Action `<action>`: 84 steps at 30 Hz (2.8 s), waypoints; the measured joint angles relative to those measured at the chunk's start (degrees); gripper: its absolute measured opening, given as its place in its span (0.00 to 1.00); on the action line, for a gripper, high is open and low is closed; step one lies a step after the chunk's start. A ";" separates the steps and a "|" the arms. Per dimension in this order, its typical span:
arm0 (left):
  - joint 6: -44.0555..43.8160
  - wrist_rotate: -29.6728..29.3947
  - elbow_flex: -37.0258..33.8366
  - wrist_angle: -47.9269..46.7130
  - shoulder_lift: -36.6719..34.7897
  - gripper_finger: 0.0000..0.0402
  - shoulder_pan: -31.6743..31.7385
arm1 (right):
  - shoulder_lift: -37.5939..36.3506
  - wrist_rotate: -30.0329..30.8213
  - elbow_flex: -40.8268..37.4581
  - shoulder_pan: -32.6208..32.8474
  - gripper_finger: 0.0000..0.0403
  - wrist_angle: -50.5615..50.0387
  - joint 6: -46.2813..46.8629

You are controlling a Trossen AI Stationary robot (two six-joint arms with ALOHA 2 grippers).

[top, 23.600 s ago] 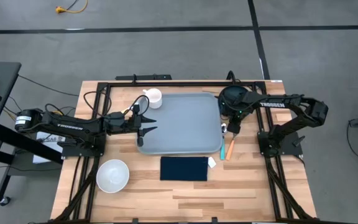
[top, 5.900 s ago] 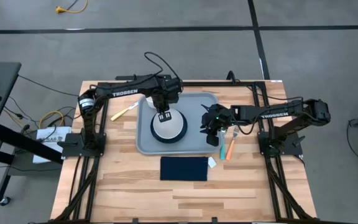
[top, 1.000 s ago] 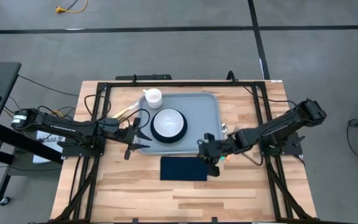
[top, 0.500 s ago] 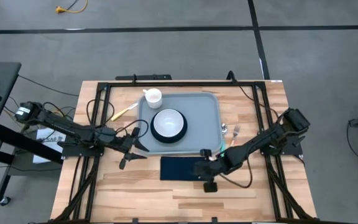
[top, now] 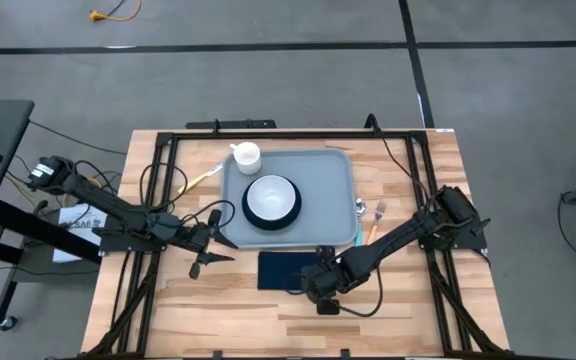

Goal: Set up tray
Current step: Put the black napkin on the gray tray to the right of the black plate

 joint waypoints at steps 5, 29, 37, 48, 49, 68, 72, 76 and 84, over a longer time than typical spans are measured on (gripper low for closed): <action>0.57 0.01 0.00 0.02 0.00 0.34 0.00 | -0.24 -0.05 1.22 0.12 0.35 -0.85 0.16; 0.53 0.04 0.00 -0.02 0.00 0.34 0.02 | 5.07 -2.73 1.76 0.82 0.52 -8.69 2.69; 0.53 0.04 0.00 -0.05 0.00 0.34 0.02 | 7.76 -2.26 2.09 0.82 0.47 -9.12 2.43; 0.51 0.04 0.00 -0.13 0.00 0.34 0.02 | 0.07 -4.47 1.10 0.95 0.05 -11.19 8.44; 0.51 0.04 0.00 -0.17 0.00 0.34 0.02 | -0.53 -4.16 1.14 1.20 0.06 -11.56 9.82; 0.48 0.04 0.00 -0.26 0.00 0.34 0.04 | -14.29 -1.71 4.78 9.39 0.01 -38.15 32.98; 0.46 0.04 0.00 -0.26 0.00 0.34 0.04 | -15.37 -0.84 11.87 12.71 0.01 -44.71 36.55; 0.46 0.04 0.00 -0.25 0.00 0.34 0.04 | -15.36 0.13 19.96 15.60 0.01 -51.17 41.28; 0.44 0.04 0.00 -0.16 0.00 0.34 0.04 | -15.36 -8.41 27.84 17.48 0.01 -55.57 52.91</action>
